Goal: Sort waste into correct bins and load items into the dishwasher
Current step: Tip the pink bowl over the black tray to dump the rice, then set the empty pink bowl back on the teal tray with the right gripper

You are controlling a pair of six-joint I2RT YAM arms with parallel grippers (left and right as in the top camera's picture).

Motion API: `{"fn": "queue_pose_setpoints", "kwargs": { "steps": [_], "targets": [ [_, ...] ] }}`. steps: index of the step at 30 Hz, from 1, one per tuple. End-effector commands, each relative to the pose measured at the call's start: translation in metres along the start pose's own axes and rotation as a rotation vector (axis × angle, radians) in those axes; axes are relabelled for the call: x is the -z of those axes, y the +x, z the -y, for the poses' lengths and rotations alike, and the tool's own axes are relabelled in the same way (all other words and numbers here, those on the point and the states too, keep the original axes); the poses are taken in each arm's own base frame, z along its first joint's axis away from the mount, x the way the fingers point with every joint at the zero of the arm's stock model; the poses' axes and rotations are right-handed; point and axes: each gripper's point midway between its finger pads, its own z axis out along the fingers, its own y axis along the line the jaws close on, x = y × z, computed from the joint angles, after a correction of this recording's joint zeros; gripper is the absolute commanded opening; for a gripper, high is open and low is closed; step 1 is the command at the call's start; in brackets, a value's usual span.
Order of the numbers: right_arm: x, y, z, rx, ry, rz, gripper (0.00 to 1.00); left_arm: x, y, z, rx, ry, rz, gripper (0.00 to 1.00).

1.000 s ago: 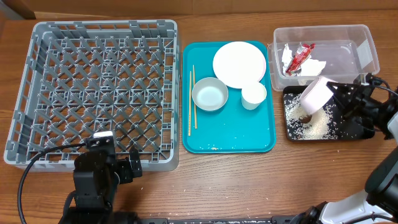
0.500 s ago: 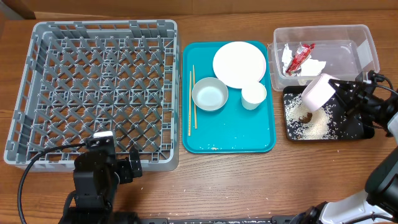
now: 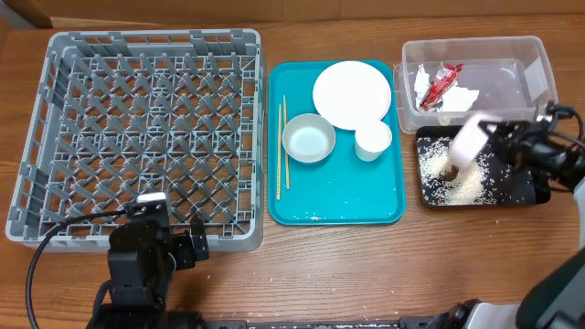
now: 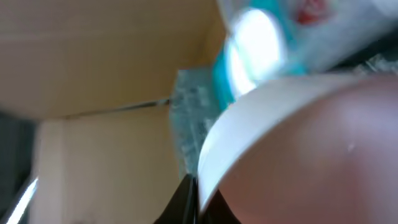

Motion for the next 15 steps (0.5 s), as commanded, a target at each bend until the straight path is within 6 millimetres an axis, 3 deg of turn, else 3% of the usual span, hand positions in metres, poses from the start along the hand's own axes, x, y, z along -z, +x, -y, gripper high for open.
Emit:
{"fn": "queue_pose_setpoints", "kwargs": {
  "steps": [1,6,10,15],
  "targets": [
    [0.003,0.0,0.008,0.217,0.275,0.043,0.04,0.004,-0.006,-0.003,-0.008,-0.012,0.021,1.0],
    [-0.007,0.027,-0.014,0.354,0.487,-0.045,0.04,0.004,-0.006,-0.003,-0.008,-0.012,0.021,1.0],
    [-0.041,0.061,-0.028,0.482,0.584,-0.146,0.04,0.004,-0.006,-0.003,-0.008,-0.012,0.021,1.0],
    [-0.086,0.112,-0.03,0.576,0.66,-0.255,0.04,0.004,-0.006,-0.003,-0.008,-0.012,0.021,1.0]
  ]
}}
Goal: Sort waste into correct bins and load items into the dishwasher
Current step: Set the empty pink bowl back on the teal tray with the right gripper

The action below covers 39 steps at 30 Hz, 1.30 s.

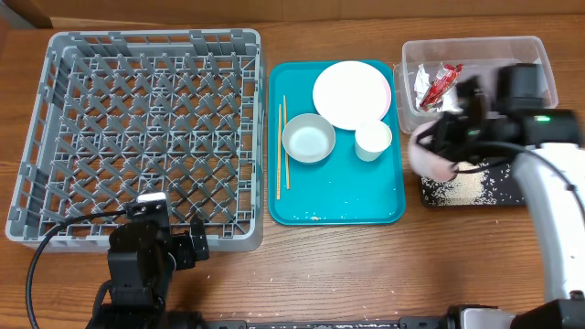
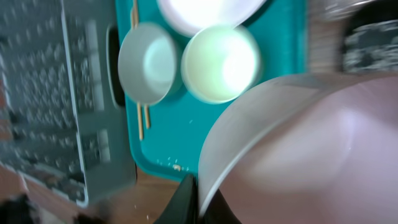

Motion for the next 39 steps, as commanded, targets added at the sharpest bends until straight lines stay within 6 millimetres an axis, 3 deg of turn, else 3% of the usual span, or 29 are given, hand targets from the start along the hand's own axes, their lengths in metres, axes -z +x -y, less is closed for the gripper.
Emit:
{"fn": "queue_pose_setpoints", "kwargs": {
  "steps": [1,5,11,17,21,25,29,32,35,37,39],
  "targets": [
    [-0.018,0.009,-0.02,0.059,0.115,-0.011,0.04,0.004,-0.006,-0.003,-0.008,-0.012,0.021,1.0],
    [-0.049,0.032,-0.045,0.121,0.194,-0.056,0.04,0.004,-0.006,-0.003,-0.008,-0.012,0.021,1.0],
    [-0.101,0.057,-0.067,0.18,0.271,-0.103,0.04,0.004,-0.006,-0.003,-0.008,-0.012,0.021,1.0],
    [-0.155,0.074,-0.059,0.184,0.346,-0.18,0.04,0.004,-0.006,-0.003,-0.008,-0.012,0.021,1.0],
    [-0.174,0.082,-0.053,0.186,0.366,-0.211,0.04,0.004,-0.006,-0.003,-0.008,-0.012,0.021,1.0],
    [-0.178,0.08,-0.056,0.191,0.355,-0.202,0.06,0.004,-0.006,-0.003,-0.008,-0.012,0.021,1.0],
    [-0.18,0.081,-0.061,0.189,0.327,-0.209,0.32,0.004,-0.006,-0.003,-0.008,-0.012,0.021,1.0],
    [-0.179,0.081,-0.068,0.178,0.287,-0.222,0.35,0.004,-0.006,-0.003,-0.008,-0.012,0.021,1.0],
    [-0.17,0.072,-0.076,0.167,0.278,-0.219,0.35,0.004,-0.006,-0.003,-0.008,-0.012,0.021,1.0],
    [-0.154,0.059,-0.085,0.155,0.279,-0.21,0.35,0.004,-0.006,-0.003,-0.008,-0.012,0.021,1.0],
    [-0.124,0.036,-0.097,0.13,0.278,-0.183,0.35,0.004,-0.006,-0.003,-0.008,-0.012,0.021,1.0]
  ]
}}
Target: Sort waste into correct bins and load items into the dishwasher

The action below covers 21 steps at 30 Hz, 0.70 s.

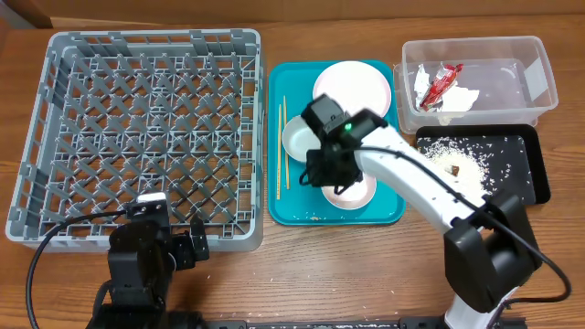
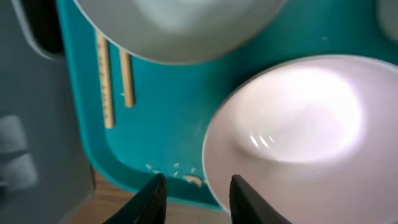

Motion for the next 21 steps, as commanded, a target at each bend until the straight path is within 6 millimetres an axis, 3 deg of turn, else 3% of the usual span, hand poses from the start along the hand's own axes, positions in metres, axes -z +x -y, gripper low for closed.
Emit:
{"fn": "queue_pose_setpoints", "kwargs": {
  "steps": [1,4,8,11,14,21],
  "targets": [
    [0.051,-0.031,-0.004,-0.032,-0.039,0.077,0.35,0.004,-0.007,-0.003,-0.008,-0.011,0.022,1.0],
    [0.084,-0.049,0.017,-0.104,-0.037,0.105,0.35,0.004,-0.007,-0.003,-0.008,-0.011,0.022,1.0],
    [0.097,-0.067,0.064,-0.232,-0.021,0.119,0.37,0.004,-0.007,-0.003,-0.008,-0.011,0.022,1.0],
    [0.098,-0.072,0.096,-0.311,-0.004,0.116,0.48,0.004,-0.007,-0.003,-0.008,-0.011,0.022,1.0],
    [0.095,-0.072,0.117,-0.364,0.009,0.103,0.49,0.004,-0.007,-0.003,-0.008,-0.011,0.022,1.0],
    [0.071,-0.07,0.13,-0.394,0.02,0.092,0.49,0.004,-0.007,-0.003,-0.008,-0.011,0.022,1.0]
  ]
}}
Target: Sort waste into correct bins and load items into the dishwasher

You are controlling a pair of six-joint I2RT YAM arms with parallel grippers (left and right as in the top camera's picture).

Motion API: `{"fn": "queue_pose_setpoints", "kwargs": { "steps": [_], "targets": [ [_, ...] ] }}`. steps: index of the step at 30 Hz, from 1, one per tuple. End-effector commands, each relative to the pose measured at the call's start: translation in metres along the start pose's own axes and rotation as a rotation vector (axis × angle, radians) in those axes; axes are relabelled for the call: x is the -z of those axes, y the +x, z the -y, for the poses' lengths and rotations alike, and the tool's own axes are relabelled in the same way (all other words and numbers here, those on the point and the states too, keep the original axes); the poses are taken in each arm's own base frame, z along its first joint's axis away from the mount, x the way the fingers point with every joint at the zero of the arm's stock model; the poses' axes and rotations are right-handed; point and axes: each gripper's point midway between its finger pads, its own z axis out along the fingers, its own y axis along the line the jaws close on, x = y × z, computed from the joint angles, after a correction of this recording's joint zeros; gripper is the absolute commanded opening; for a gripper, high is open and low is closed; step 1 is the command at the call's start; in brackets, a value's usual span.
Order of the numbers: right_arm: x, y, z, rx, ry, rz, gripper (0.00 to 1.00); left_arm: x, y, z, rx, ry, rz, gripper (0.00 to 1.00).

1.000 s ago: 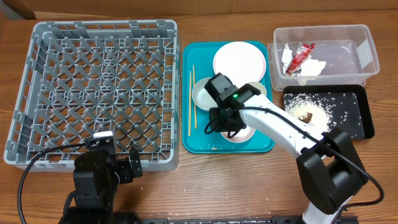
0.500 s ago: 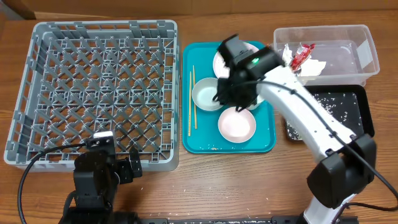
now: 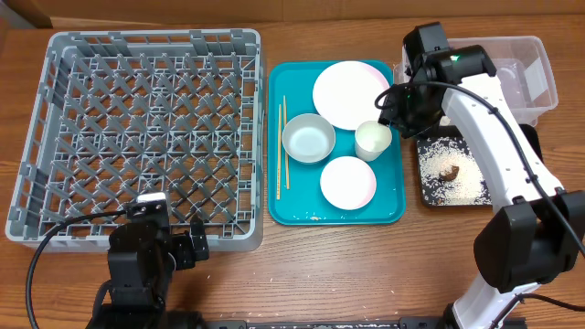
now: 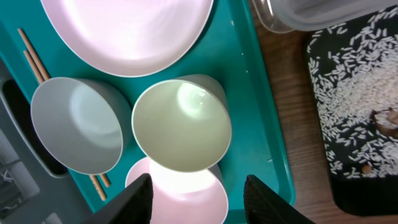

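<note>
On the teal tray lie a large white plate, a grey bowl, a pale cup, a small pink dish and a pair of chopsticks. My right gripper hangs open just above the cup, nothing between its fingers; the pink dish shows below it. The grey dish rack stands empty on the left. My left arm rests at the front left, its jaws not readable.
A black tray with scattered rice and a brown scrap sits right of the teal tray. Behind it a clear bin holds wrappers, partly covered by my right arm. The rack's near edge lies close to the left arm.
My right gripper, open over the pink dish at the tray's front, now sits further back and right, over the cup. The dish stays flat on the tray.
My right gripper held the pink dish tilted over the black rice tray. Then it held the dish by the teal tray's right edge. Later the dish lay on the tray's front with the gripper open above it. Now the gripper hangs over the cup.
</note>
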Motion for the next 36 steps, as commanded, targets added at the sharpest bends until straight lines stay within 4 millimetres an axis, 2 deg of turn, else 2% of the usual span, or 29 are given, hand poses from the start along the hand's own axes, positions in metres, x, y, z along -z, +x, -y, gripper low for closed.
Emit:
{"fn": "queue_pose_setpoints", "kwargs": {
  "steps": [1,4,14,17,23,25,32,36],
  "targets": [
    [-0.008,0.004,0.005,-0.008,0.008,-0.006,0.49,0.004,-0.006,-0.003,-0.008,-0.011,0.021,1.0],
    [-0.015,0.006,0.007,-0.013,0.013,-0.014,0.48,0.004,-0.006,-0.003,-0.008,-0.011,0.021,1.0],
    [-0.015,0.004,0.011,-0.012,0.035,0.001,0.49,0.004,-0.009,0.0,0.0,0.004,0.033,1.0],
    [-0.015,0.004,0.011,-0.011,0.034,0.001,0.49,0.005,-0.014,0.022,0.083,0.13,0.042,1.0],
    [-0.015,0.003,0.011,-0.011,0.032,0.002,0.49,0.026,-0.053,0.074,0.263,0.465,0.143,1.0],
    [-0.015,0.003,0.01,-0.011,0.03,0.002,0.49,0.033,-0.062,0.083,0.292,0.534,0.165,1.0],
    [-0.015,-0.002,0.007,-0.008,0.017,0.021,0.49,0.031,-0.079,0.091,0.3,0.578,0.178,1.0],
    [-0.018,-0.003,0.007,-0.008,0.014,0.027,0.5,0.023,-0.101,0.094,0.3,0.554,0.09,1.0]
  ]
}}
